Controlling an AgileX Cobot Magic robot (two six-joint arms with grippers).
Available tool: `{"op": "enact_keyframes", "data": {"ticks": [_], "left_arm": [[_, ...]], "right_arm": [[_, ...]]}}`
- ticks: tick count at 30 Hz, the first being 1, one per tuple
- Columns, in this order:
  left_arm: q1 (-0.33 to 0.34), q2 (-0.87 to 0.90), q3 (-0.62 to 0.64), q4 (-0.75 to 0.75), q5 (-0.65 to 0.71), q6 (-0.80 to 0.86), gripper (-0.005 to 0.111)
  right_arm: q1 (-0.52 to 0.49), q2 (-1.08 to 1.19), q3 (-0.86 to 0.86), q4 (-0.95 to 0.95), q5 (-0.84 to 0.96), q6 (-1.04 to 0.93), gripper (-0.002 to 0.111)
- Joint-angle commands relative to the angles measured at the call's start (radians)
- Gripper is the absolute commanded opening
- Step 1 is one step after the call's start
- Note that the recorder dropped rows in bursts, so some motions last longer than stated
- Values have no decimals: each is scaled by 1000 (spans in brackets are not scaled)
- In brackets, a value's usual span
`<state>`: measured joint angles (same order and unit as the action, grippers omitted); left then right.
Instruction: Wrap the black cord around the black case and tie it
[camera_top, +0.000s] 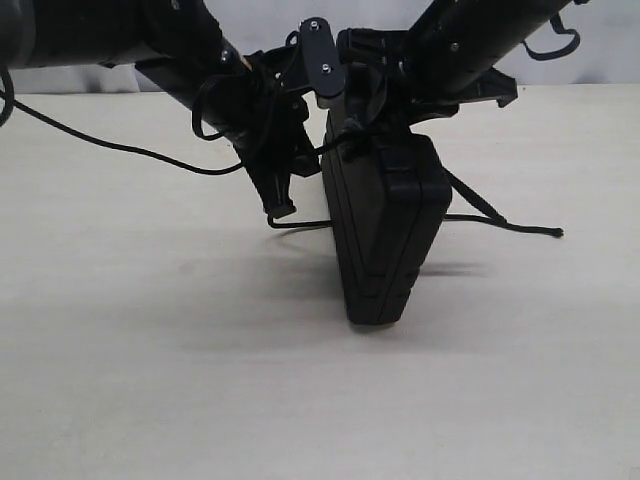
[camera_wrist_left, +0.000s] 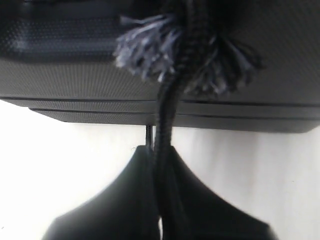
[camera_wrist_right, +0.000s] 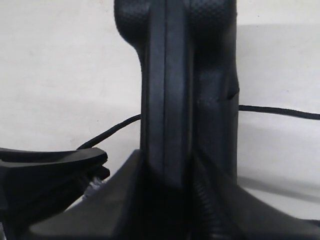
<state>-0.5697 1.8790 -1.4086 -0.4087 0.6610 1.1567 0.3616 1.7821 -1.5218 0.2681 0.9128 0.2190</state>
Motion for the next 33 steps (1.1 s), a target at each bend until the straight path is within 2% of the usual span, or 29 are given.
{"op": "enact_keyframes", "data": {"ticks": [1,3,4,7,9,12,15,17,24,28,33], "left_arm": [[-10,-1,-1,-39,-26,-26,8],[6,-1,-1,-87,-74,-28,22],[14,-3,-1,-129,-87,-46,33],[15,-19,-1,-97,-19,-85,68],[24,-26,-1,-76,-14,-90,78],[57,-61,-1,-72,-47,-107,79],[114,-129,-1,-74,-75,-259,79],[156,-164,-1,-76,-73,-299,79],[286,-192,1,-90,-46,-303,79],[334,-192,27,-90,-1,-298,79],[371,-192,82,-90,-38,-293,79]], "right_arm": [[24,8,29,29,6,-20,4],[24,8,28,23,10,-28,4],[24,8,28,5,8,-45,4],[24,8,28,-19,11,-84,4],[24,8,18,-44,3,-84,4],[24,8,10,-58,-15,-84,4],[24,8,10,-64,-53,-84,4],[32,8,16,-41,-74,-86,4],[131,8,77,-19,-114,-98,4],[200,15,142,-9,-176,-98,4],[270,56,200,11,-250,-98,4]]}}
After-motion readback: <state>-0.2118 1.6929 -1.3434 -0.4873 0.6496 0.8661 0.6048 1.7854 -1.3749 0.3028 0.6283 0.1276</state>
